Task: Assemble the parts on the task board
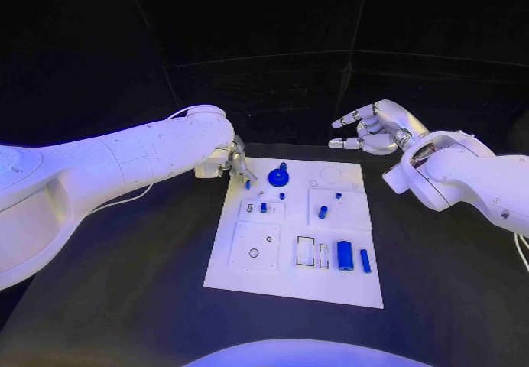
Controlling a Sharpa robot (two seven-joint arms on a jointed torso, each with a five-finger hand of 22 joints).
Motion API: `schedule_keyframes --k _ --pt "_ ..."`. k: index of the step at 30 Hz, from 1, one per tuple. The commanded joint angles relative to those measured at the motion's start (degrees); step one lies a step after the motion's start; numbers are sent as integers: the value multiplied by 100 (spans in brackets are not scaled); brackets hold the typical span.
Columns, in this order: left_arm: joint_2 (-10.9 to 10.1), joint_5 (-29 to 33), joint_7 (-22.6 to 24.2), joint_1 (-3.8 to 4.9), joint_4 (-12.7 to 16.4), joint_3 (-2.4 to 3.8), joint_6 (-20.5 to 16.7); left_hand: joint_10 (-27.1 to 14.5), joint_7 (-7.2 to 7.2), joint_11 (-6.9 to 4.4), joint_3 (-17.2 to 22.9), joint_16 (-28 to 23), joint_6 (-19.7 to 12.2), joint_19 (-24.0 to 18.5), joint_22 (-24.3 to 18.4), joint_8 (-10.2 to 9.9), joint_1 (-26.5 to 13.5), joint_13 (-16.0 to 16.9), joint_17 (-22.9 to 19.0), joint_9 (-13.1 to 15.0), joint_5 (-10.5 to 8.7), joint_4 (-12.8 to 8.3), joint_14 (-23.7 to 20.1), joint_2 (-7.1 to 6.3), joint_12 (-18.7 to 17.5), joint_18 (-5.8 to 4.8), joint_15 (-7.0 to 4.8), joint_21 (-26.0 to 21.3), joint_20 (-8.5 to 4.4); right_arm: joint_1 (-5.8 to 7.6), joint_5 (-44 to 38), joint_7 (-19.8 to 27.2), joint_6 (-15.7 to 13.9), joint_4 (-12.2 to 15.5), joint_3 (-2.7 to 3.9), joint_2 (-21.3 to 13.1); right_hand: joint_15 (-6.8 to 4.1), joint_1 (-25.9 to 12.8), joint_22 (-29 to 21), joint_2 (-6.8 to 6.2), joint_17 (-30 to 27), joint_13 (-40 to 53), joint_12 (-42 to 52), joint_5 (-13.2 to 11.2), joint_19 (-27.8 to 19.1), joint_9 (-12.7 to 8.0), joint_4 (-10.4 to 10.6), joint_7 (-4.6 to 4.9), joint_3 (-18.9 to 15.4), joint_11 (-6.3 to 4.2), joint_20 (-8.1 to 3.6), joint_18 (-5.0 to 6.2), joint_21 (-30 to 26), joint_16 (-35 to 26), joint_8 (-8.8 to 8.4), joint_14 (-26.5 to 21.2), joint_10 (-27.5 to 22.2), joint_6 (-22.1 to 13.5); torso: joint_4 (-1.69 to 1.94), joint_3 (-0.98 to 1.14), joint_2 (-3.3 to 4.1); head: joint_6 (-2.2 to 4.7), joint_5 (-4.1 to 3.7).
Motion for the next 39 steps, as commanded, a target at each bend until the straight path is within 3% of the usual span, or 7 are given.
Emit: schedule_keyframes --k 1,25,33,39 --pt "16 -49 115 3 -14 1 57 -21 5 -3 -24 2 51 11 12 28 47 -5 1392 -9 24 2 588 2 23 35 30 28 16 13 11 32 10 8 4 8 -38 -3 -1 55 133 16 5 34 -37 -4 1 3 -32 1 2 116 -36 -39 37 278 -33 -32 5 -2 -2 -11 -4" --pt "53 -47 212 -27 -32 -1 111 -23 -9 -13 -37 4 103 19 37 69 102 -10 1397 -13 22 6 589 35 33 31 25 39 14 13 11 31 50 -6 5 29 -40 -1 13 76 147 29 24 40 -25 -2 6 1 -34 -1 1 112 -30 -32 43 282 -20 -23 1 -3 -5 -27 26" --pt "47 -47 190 -32 -12 -2 102 -21 -28 -32 52 8 131 20 54 109 330 -19 1404 -40 29 -54 590 175 53 31 9 38 0 13 11 31 56 -18 5 45 -44 43 18 109 155 37 39 52 -19 1 -12 -5 -30 -7 -2 111 -29 -29 56 285 -8 -9 5 -3 -3 -38 25" --pt "28 -47 186 -34 21 -2 47 -34 -61 -64 321 10 111 18 67 122 753 -45 1406 -79 39 -273 591 341 48 33 -17 32 -21 13 11 27 59 -21 5 47 -49 97 22 139 156 33 39 79 -13 0 -39 -7 -24 -11 -6 110 -28 -31 62 287 -7 -7 7 -2 -2 -48 17"
